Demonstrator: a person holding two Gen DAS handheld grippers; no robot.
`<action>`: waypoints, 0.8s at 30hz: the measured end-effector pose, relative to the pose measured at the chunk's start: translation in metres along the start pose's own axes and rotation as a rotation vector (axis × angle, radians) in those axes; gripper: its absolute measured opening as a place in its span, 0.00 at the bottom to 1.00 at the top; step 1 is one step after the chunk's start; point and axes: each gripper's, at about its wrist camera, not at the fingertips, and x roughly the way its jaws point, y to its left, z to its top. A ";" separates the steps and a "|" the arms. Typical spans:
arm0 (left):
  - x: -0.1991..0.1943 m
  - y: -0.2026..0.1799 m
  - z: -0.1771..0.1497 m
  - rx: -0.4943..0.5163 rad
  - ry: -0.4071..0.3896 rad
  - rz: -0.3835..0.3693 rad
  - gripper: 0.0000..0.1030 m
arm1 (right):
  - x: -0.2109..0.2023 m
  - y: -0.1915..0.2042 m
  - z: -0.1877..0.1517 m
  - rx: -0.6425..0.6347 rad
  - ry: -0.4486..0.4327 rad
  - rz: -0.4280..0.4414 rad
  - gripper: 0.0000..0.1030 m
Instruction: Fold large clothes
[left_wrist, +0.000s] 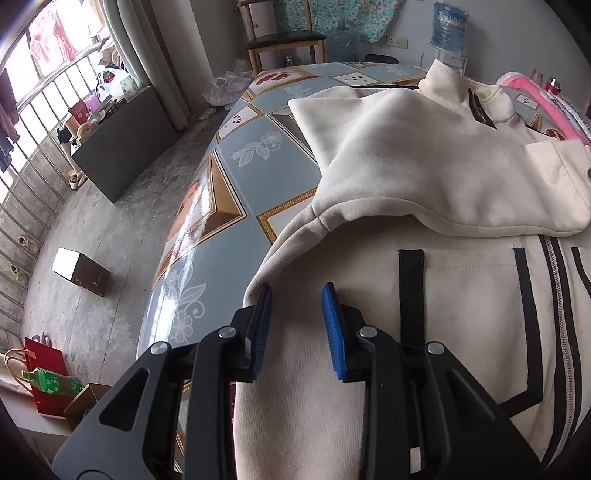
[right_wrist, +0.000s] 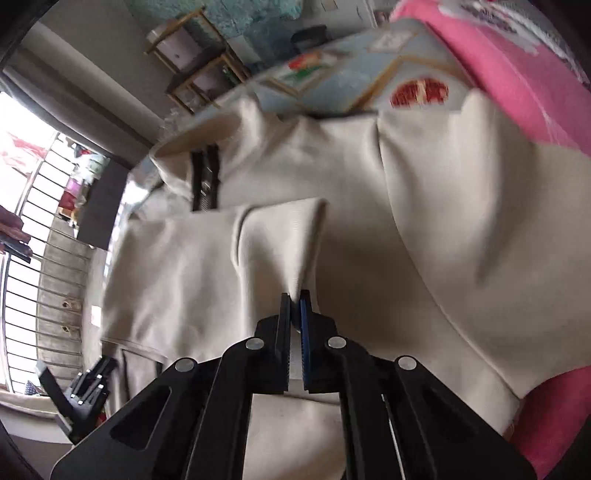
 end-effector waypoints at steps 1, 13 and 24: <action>0.000 0.000 0.000 0.000 0.001 0.000 0.27 | -0.020 0.006 0.006 -0.009 -0.048 0.029 0.05; -0.037 0.044 0.007 -0.079 -0.012 -0.393 0.28 | 0.029 -0.068 -0.012 0.080 0.069 -0.085 0.05; 0.077 0.055 0.136 -0.257 0.088 -0.348 0.30 | -0.004 -0.045 -0.017 -0.042 -0.072 -0.183 0.37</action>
